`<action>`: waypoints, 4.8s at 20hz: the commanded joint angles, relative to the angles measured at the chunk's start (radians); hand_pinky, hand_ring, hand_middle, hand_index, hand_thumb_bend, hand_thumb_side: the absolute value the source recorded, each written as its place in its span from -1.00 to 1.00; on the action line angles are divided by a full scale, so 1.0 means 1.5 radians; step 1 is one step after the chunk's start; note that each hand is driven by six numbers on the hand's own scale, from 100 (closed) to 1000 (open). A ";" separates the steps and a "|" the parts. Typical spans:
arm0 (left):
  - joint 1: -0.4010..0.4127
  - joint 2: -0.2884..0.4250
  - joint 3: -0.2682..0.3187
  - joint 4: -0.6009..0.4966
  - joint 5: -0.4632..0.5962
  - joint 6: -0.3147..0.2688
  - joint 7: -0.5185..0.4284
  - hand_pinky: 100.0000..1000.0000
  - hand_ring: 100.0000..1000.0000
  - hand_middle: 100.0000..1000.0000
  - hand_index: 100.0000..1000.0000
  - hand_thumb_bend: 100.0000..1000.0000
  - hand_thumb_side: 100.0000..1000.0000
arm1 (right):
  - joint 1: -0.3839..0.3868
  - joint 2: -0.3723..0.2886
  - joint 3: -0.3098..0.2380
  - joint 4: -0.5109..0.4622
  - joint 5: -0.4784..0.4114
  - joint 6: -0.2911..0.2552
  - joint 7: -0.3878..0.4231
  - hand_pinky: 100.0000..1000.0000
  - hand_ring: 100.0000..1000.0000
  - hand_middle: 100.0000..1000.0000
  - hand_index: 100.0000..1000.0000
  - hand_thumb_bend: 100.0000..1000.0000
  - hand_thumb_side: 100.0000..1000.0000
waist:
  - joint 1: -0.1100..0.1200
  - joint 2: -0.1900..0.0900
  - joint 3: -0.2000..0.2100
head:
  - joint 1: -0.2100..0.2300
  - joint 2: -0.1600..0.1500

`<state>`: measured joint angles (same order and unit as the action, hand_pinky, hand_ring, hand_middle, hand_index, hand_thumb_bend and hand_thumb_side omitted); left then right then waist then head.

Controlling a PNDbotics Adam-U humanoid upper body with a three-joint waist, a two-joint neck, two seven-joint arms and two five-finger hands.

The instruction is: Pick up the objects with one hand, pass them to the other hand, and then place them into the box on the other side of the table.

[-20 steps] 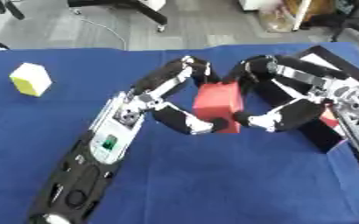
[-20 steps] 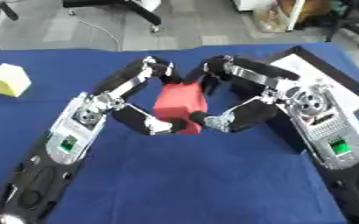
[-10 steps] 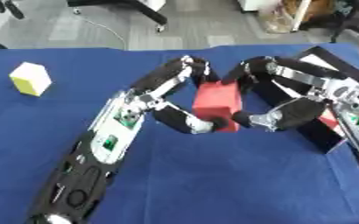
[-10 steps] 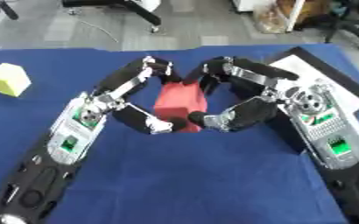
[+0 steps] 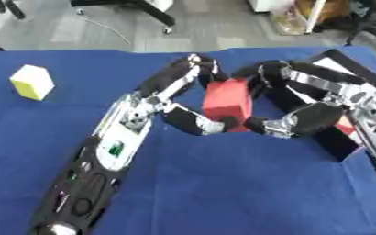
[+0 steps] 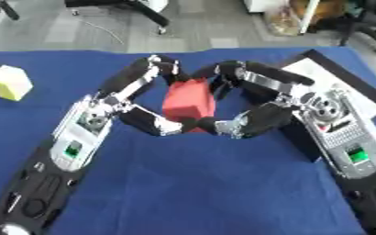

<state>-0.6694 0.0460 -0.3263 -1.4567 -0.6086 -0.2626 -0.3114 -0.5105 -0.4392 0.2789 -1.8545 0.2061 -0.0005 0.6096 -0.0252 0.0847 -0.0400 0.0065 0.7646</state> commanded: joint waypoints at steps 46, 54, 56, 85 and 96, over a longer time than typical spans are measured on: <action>-0.025 -0.022 0.012 -0.012 0.028 0.003 0.031 0.04 -0.17 -0.10 0.16 -0.32 -0.25 | -0.049 -0.015 0.010 0.011 0.213 -0.104 -0.063 0.50 0.54 0.71 0.89 -0.41 -0.08 | -0.012 -0.023 0.003 | -0.018 0.004; -0.024 -0.019 0.009 -0.026 0.036 0.005 0.025 0.04 -0.18 -0.10 0.16 -0.32 -0.26 | -0.048 -0.011 0.013 0.008 0.255 -0.121 -0.084 0.52 0.55 0.70 0.90 -0.42 -0.10 | -0.012 -0.022 0.004 | -0.020 0.004; -0.024 -0.019 0.009 -0.027 0.038 0.005 0.024 0.04 -0.17 -0.10 0.16 -0.32 -0.26 | -0.048 -0.011 0.013 0.009 0.257 -0.124 -0.084 0.51 0.53 0.63 0.87 -0.47 -0.24 | -0.012 -0.022 0.004 | -0.020 0.004; -0.019 -0.013 0.011 -0.018 0.035 -0.061 -0.014 0.22 0.16 0.31 0.59 0.55 0.24 | -0.040 -0.015 -0.011 -0.036 0.112 -0.029 -0.236 -0.12 -0.14 -0.39 -0.70 -1.00 -1.00 | -0.009 -0.020 0.002 | -0.017 0.004; -0.009 -0.010 0.042 0.003 0.011 -0.045 0.030 0.23 0.20 0.36 0.61 0.49 0.27 | -0.022 -0.016 -0.041 -0.092 0.014 0.035 -0.257 -0.16 -0.16 -0.40 -0.74 -1.00 -1.00 | -0.008 -0.019 -0.002 | -0.013 0.004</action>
<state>-0.6848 0.0242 -0.2621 -1.4607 -0.5736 -0.3339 -0.2696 -0.5210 -0.4450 0.2746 -1.9516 0.2484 0.0402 0.2387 -0.0305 0.0768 -0.0423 -0.0159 0.7712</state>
